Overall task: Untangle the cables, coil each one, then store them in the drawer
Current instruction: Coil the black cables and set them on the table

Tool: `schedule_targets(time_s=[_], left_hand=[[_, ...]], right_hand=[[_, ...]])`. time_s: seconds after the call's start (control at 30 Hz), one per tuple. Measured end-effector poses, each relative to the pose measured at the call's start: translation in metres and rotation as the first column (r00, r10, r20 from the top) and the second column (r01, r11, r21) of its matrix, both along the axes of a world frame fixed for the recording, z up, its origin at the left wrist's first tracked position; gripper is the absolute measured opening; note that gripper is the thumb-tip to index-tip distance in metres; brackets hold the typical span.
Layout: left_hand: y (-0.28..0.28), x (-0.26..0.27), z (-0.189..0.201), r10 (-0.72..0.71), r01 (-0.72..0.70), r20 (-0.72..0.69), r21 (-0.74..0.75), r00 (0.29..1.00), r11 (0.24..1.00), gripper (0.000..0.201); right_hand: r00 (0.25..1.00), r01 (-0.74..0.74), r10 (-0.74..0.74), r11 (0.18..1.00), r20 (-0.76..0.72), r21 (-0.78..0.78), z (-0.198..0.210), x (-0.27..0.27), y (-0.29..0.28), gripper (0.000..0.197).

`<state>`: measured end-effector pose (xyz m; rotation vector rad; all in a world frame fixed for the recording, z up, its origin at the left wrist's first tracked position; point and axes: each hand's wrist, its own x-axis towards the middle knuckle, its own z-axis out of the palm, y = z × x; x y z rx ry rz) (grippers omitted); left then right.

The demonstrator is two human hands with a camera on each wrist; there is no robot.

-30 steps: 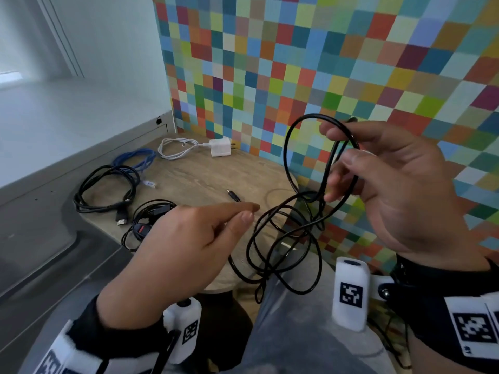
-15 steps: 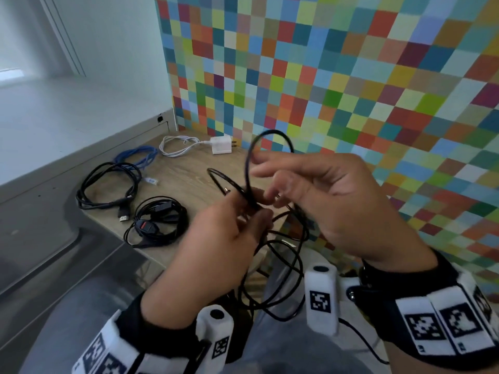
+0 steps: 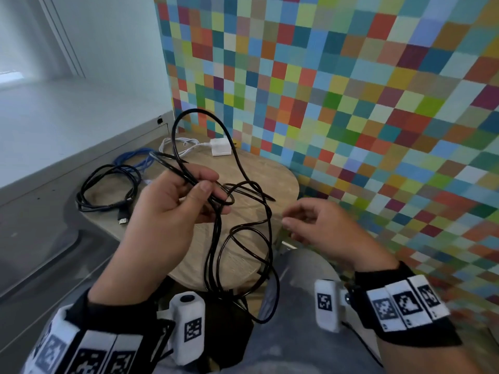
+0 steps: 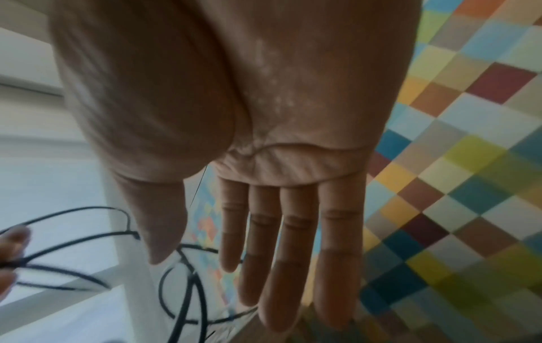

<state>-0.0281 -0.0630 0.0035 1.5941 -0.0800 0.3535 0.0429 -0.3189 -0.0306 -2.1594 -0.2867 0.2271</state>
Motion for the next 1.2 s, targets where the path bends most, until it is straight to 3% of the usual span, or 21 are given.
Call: schedule_targets(time_s=[0.1,0.23,0.33,0.4,0.5,0.63,0.77,0.87,1.0,1.1,1.2], left_hand=[[0.003,0.0,0.0,-0.007,0.007,0.019,-0.011,1.0,1.0,0.014],[0.004,0.0,0.0,-0.011,0.012,0.04,-0.019,0.999,1.0,0.013],[0.004,0.002,-0.002,-0.008,0.009,0.053,-0.018,0.999,1.0,0.012],[0.001,0.003,-0.002,-0.005,0.007,0.068,-0.024,0.998,1.0,0.012],[-0.001,0.002,-0.001,0.006,-0.002,0.084,-0.056,0.996,0.998,0.014],[0.001,0.0,0.001,0.008,-0.003,0.092,-0.049,0.996,0.999,0.014],[0.007,-0.001,0.001,-0.004,0.008,0.097,-0.038,0.995,0.999,0.017],[0.012,-0.001,0.0,-0.012,0.016,0.093,-0.049,0.996,0.999,0.017],[0.013,0.001,-0.003,-0.036,0.043,0.09,-0.072,0.995,0.996,0.018],[0.013,0.002,-0.005,-0.048,0.054,0.095,-0.069,0.994,0.996,0.018],[0.012,0.004,-0.007,-0.048,0.056,0.091,-0.081,0.995,0.995,0.018]], right_hand=[[0.999,0.002,-0.002,1.0,0.036,-0.013,-0.011,0.001,0.016,0.013],[0.97,0.043,-0.049,0.999,0.236,0.032,0.0,-0.012,0.034,0.021],[0.968,-0.196,0.189,0.98,0.165,0.027,0.02,-0.033,0.046,0.022],[0.926,-0.369,0.372,0.928,0.067,-0.056,0.027,-0.047,0.056,0.018],[0.86,-0.465,0.505,0.836,0.075,-0.291,0.021,-0.053,0.068,0.028],[0.819,-0.43,0.566,0.715,0.095,-0.552,0.008,-0.05,0.074,0.045],[0.82,-0.351,0.554,0.686,0.145,-0.637,0.005,-0.05,0.073,0.042],[0.842,-0.361,0.526,0.713,0.118,-0.601,0.012,-0.046,0.062,0.028],[0.912,-0.334,0.401,0.847,0.084,-0.414,0.025,-0.036,0.037,0.026],[0.957,-0.237,0.265,0.949,0.117,-0.209,0.033,-0.029,0.016,0.033],[0.97,-0.186,0.181,0.983,0.162,0.013,0.042,-0.022,-0.004,0.026]])
